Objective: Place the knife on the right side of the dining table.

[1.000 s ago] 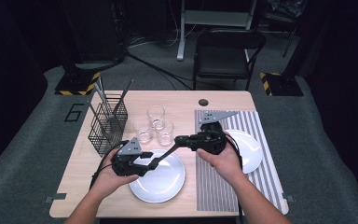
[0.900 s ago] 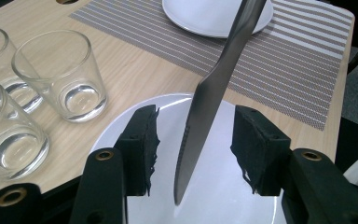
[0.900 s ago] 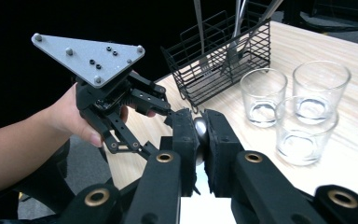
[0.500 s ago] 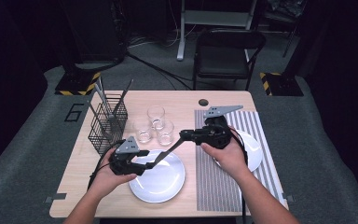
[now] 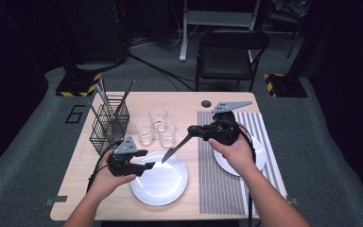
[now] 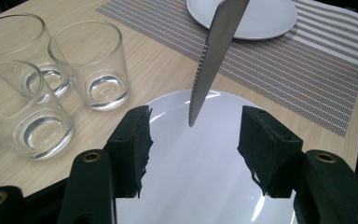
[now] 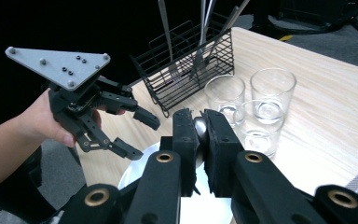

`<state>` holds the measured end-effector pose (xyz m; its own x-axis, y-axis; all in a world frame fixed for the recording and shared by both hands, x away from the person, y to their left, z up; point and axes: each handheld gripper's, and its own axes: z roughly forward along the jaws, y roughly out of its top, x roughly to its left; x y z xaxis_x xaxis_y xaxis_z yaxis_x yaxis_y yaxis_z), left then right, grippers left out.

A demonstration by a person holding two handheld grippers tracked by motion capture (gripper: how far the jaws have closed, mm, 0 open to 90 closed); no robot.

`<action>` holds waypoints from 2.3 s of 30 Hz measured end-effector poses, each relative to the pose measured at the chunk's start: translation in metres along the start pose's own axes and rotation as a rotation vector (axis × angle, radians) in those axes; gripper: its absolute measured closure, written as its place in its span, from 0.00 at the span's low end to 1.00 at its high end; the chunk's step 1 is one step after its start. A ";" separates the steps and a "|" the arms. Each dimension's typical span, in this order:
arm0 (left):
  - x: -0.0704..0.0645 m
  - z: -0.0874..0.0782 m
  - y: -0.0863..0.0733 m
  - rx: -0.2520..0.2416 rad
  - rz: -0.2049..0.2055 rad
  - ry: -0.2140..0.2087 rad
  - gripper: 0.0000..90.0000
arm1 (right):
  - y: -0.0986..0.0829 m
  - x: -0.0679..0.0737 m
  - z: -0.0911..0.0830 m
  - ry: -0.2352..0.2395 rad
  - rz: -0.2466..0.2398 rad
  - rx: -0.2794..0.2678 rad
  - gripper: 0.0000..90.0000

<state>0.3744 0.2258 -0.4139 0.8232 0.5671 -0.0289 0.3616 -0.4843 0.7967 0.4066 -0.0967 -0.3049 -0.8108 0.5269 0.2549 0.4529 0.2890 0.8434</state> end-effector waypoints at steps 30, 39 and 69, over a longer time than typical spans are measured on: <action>0.004 -0.006 -0.005 0.018 -0.009 0.019 0.48 | 0.013 -0.040 -0.016 -0.118 0.053 -0.009 0.93; 0.004 -0.008 -0.006 0.018 -0.022 0.024 0.48 | 0.013 -0.055 -0.020 -0.158 0.082 -0.014 0.93; 0.009 -0.015 -0.013 0.014 -0.042 0.046 0.48 | 0.022 -0.107 -0.017 -0.309 0.168 0.004 0.93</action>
<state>0.3703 0.2471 -0.4151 0.7862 0.6170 -0.0340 0.4019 -0.4688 0.7866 0.4976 -0.1603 -0.3055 -0.5745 0.7843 0.2342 0.5723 0.1802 0.8000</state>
